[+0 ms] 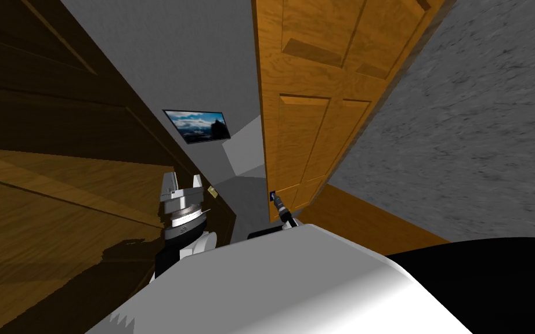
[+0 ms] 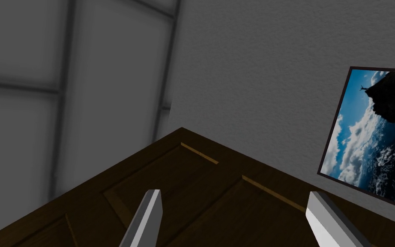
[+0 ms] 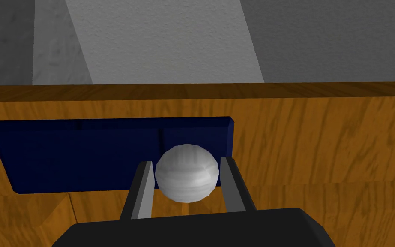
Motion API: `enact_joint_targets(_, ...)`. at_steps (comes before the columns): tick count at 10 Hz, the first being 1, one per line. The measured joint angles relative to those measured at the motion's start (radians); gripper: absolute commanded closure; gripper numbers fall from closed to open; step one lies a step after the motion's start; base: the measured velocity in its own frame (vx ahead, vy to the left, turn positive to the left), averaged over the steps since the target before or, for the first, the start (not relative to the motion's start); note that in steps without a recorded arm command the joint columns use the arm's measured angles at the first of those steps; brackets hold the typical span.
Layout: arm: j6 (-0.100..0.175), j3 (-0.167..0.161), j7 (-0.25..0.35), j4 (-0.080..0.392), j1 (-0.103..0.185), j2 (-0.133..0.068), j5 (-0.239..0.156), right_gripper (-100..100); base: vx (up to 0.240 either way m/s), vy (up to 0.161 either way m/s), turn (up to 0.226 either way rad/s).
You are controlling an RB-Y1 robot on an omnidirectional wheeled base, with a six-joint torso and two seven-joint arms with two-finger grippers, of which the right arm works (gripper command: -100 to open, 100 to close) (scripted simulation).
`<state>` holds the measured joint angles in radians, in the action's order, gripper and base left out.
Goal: Push the door open
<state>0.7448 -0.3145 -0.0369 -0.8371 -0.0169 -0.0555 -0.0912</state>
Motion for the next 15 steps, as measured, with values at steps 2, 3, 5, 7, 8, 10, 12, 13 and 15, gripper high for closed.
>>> enact_joint_targets(2,-0.001,0.004,-0.015,-0.012,0.002,-0.010,-0.020,100,0.220,0.012,-0.088)
enact_joint_targets(3,0.012,0.013,-0.024,0.002,0.009,-0.015,-0.035,100,0.217,0.037,-0.130)
enact_joint_targets(5,0.014,0.024,-0.045,-0.011,0.002,-0.018,-0.053,-100,-0.133,0.083,-0.085)
enact_joint_targets(7,0.008,0.029,-0.044,-0.017,-0.002,-0.016,-0.056,-100,-0.228,0.060,-0.070)
enact_joint_targets(8,0.006,0.031,-0.046,-0.020,-0.004,-0.013,-0.058,-100,-0.238,0.063,-0.098)
enact_joint_targets(10,0.000,0.038,-0.050,-0.028,-0.009,0.000,-0.063,-100,-0.249,0.087,-0.079)
enact_joint_targets(12,-0.005,0.041,-0.052,-0.035,-0.013,0.010,-0.066,-100,-0.019,0.029,0.002)
enact_joint_targets(13,-0.004,0.042,-0.053,-0.034,-0.014,0.007,-0.066,-100,0.175,0.017,0.018)
enact_joint_targets(15,0.002,0.046,-0.053,-0.026,-0.010,0.001,-0.067,-100,0.204,0.025,0.020)
